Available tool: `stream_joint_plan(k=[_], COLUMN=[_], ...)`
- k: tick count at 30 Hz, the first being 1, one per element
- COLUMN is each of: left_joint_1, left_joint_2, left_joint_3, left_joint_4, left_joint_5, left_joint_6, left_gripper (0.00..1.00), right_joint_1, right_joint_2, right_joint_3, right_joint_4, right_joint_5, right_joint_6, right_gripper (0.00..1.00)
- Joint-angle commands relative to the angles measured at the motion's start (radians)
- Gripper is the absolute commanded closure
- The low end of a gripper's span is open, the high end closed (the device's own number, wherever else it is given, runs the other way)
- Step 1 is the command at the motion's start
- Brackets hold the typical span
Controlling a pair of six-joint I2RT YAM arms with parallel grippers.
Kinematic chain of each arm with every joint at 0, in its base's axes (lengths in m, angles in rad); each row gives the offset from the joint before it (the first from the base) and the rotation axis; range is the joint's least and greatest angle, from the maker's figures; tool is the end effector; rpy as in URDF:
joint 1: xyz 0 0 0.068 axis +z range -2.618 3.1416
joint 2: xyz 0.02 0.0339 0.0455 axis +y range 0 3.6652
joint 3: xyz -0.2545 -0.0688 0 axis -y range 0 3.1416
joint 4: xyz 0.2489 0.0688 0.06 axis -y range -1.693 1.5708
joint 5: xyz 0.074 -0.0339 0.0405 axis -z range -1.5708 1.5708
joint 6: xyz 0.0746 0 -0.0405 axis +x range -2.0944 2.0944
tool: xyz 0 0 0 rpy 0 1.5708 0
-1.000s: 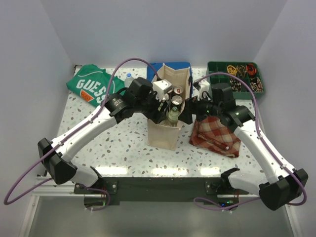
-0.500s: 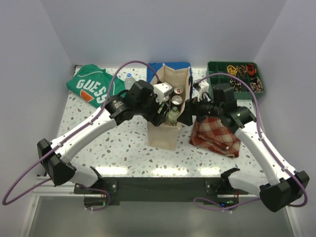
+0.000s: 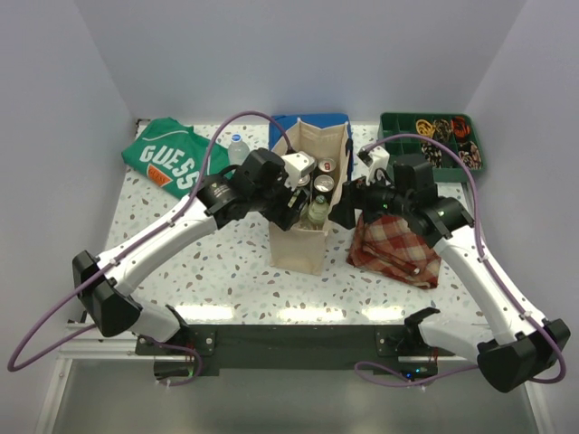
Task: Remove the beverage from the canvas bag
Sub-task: Take out the drink from the canvas bag.
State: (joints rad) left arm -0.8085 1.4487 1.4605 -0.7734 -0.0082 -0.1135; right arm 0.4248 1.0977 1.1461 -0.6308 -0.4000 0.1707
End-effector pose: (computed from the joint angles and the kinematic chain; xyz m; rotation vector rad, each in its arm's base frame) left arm 0.2385 -0.2489 0.3265 0.8053 2.2357 -0.4439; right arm 0.2331 0.1373 0.3335 -0.5147 2.1418 0.7705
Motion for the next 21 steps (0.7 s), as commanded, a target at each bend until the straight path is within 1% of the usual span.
stream_joint_plan(k=[1,8,21], left_joint_1=[-0.004,-0.004,-0.004], left_joint_2=[0.004,0.015,0.050], left_joint_3=[0.027,0.024,0.018], left_joint_4=[-0.026,-0.020,-0.020], left_joint_5=[-0.056,-0.119,-0.116], left_joint_6=[-0.017,-0.025,-0.046], left_gripper=[0.23,0.20,0.20], right_joint_1=[0.003,0.002,0.003], right_joint_2=[-0.025,-0.025,-0.039], right_joint_3=[0.041,0.040,0.044], right_joint_4=[0.000,-0.003,-0.033], right_joint_5=[0.030,0.035,0.069], right_joint_6=[-0.004,-0.011,-0.034], right_gripper=[0.16,0.16,0.15])
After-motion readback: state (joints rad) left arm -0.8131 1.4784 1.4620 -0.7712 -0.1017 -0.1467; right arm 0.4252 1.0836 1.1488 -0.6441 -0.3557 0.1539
